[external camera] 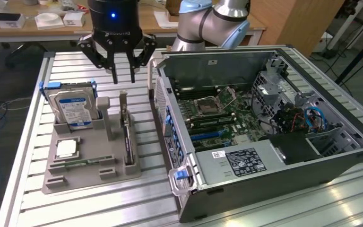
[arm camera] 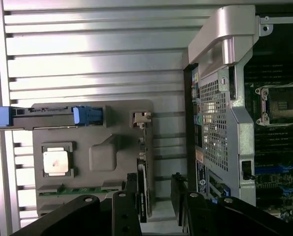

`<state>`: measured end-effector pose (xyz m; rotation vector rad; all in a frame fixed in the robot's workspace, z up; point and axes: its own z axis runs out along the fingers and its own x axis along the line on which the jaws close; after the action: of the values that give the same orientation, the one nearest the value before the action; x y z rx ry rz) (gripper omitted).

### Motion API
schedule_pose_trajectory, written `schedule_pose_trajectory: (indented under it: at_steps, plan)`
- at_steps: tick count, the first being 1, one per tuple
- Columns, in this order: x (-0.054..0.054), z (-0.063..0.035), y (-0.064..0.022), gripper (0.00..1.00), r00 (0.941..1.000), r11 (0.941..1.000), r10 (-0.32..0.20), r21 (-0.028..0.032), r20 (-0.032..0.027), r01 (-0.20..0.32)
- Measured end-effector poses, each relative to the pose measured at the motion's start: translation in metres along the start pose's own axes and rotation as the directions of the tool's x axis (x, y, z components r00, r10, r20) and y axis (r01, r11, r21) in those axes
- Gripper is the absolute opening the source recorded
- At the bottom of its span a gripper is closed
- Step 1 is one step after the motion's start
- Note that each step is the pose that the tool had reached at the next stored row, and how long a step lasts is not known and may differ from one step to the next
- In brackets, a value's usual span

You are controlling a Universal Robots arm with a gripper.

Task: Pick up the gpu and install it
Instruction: 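Pick up the gpu and move the gpu toward the slot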

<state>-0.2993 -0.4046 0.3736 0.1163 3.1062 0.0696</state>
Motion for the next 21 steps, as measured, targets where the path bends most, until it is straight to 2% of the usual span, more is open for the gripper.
schedule_pose_trajectory:
  at_steps: [21]
  plan:
    - [0.010,0.0261,-0.0063,0.41,1.0000,1.0000,0.000,0.0006,-0.0003,0.000]
